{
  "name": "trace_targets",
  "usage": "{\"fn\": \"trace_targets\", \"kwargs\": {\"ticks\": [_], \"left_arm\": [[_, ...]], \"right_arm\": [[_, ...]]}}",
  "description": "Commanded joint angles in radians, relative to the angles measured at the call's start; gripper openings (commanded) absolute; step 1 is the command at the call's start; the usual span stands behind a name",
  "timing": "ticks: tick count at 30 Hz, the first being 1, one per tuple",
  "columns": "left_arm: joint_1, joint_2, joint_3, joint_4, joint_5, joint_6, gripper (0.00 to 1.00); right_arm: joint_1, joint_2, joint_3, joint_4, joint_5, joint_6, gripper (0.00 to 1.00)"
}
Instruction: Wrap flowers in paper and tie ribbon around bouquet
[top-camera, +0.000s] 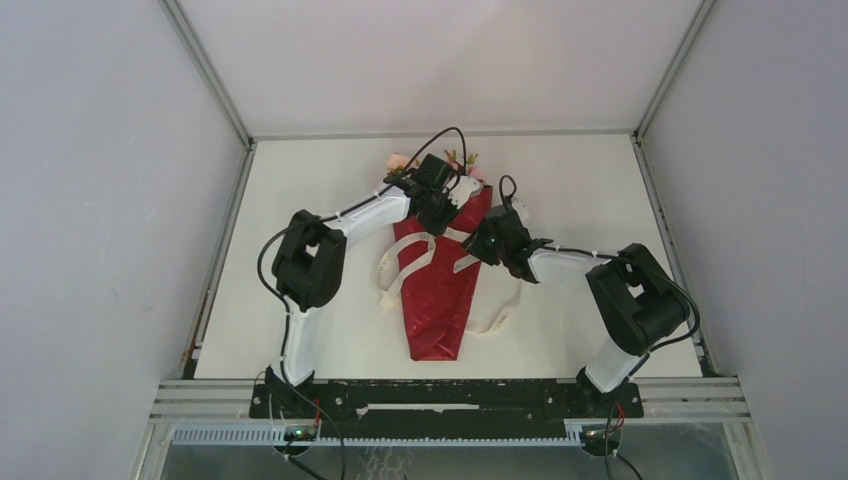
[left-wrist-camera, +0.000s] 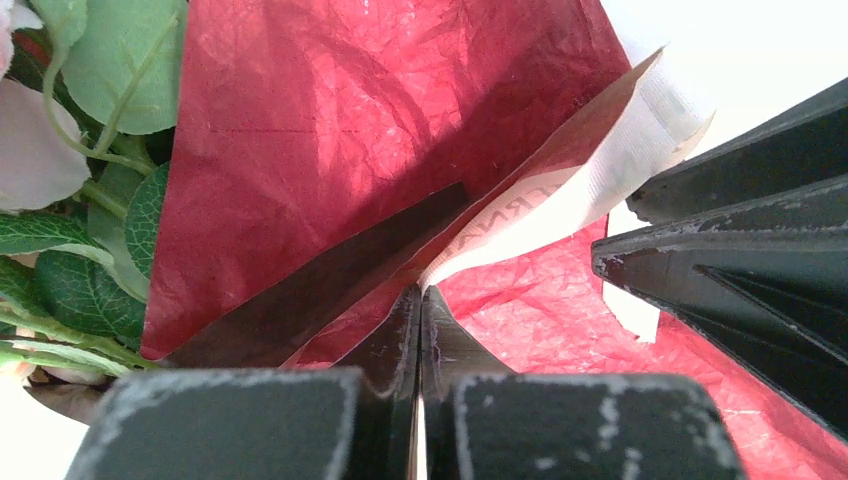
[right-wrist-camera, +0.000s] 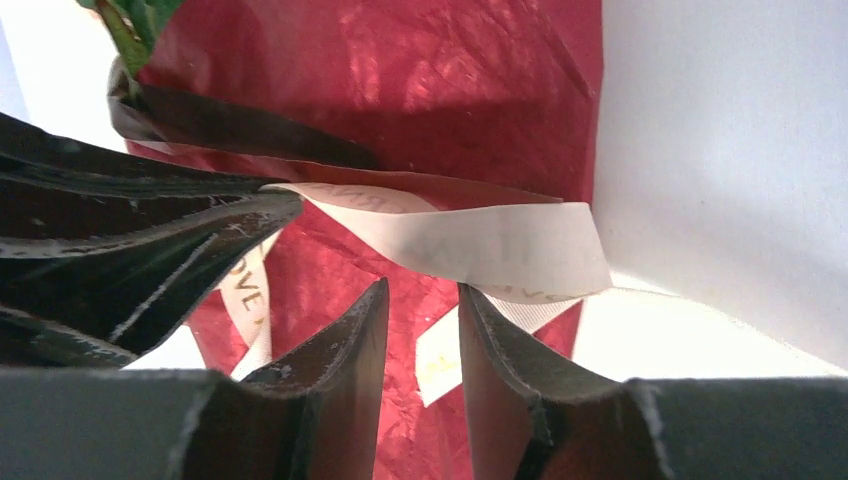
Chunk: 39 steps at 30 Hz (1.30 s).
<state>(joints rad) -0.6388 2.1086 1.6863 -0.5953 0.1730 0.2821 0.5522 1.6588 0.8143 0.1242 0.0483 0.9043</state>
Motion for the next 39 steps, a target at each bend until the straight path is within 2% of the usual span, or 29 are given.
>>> {"fn": "trace_targets", "kwargs": {"ticks": [1, 13, 18, 28, 39], "left_arm": [[0.001, -0.004, 0.05, -0.002, 0.031, -0.032, 0.0], [0.001, -0.02, 0.026, -0.009, 0.051, -0.029, 0.0], [0.001, -0.022, 0.028, -0.014, 0.064, -0.03, 0.0], [0.002, -0.038, 0.023, -0.023, 0.076, -0.024, 0.0], [0.001, -0.031, 0.021, -0.026, 0.074, -0.018, 0.0]], "right_arm": [[0.028, -0.025, 0.019, -0.065, 0.084, 0.001, 0.41], [0.046, 0.052, 0.098, -0.209, 0.167, -0.042, 0.5], [0.031, 0.102, 0.115, -0.221, 0.175, -0.054, 0.51], [0.021, 0.145, 0.172, -0.355, 0.303, -0.127, 0.42], [0.038, 0.114, 0.175, -0.484, 0.444, -0.192, 0.41]]}}
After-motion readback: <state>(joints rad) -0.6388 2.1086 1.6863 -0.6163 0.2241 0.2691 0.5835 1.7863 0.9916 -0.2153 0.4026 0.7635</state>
